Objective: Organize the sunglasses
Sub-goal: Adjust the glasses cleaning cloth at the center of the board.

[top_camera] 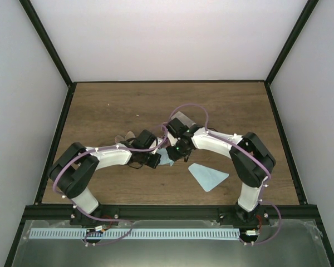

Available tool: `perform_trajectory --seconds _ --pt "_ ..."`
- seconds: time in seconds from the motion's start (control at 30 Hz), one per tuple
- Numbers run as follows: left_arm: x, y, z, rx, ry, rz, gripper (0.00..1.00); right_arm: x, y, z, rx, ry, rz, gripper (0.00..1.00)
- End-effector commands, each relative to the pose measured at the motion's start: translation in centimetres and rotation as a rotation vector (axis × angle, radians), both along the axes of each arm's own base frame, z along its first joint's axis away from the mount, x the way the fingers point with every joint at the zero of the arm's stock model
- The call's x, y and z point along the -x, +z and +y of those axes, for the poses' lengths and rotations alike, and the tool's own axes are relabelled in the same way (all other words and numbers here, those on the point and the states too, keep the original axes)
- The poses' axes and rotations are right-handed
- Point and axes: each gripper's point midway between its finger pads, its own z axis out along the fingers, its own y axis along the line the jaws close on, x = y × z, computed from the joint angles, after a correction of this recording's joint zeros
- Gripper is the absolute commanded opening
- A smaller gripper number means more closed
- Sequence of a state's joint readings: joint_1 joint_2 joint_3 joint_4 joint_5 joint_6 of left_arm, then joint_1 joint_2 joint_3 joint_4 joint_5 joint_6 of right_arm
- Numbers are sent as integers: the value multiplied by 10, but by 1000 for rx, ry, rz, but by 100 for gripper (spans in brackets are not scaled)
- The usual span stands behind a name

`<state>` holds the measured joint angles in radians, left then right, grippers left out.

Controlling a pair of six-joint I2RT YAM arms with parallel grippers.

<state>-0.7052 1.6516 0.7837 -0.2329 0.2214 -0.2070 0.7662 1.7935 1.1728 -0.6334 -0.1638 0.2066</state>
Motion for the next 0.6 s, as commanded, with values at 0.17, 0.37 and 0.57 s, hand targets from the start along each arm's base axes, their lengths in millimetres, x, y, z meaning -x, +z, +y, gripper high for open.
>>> perform_trajectory --seconds 0.17,0.37,0.57 --pt "30 -34 41 -183 29 122 4 1 -4 14 -48 23 12 22" --pt "31 -34 42 -187 26 121 4 4 -13 14 -36 26 38 24" --pt "34 -35 44 -193 19 123 4 -1 -11 14 -33 10 21 6"
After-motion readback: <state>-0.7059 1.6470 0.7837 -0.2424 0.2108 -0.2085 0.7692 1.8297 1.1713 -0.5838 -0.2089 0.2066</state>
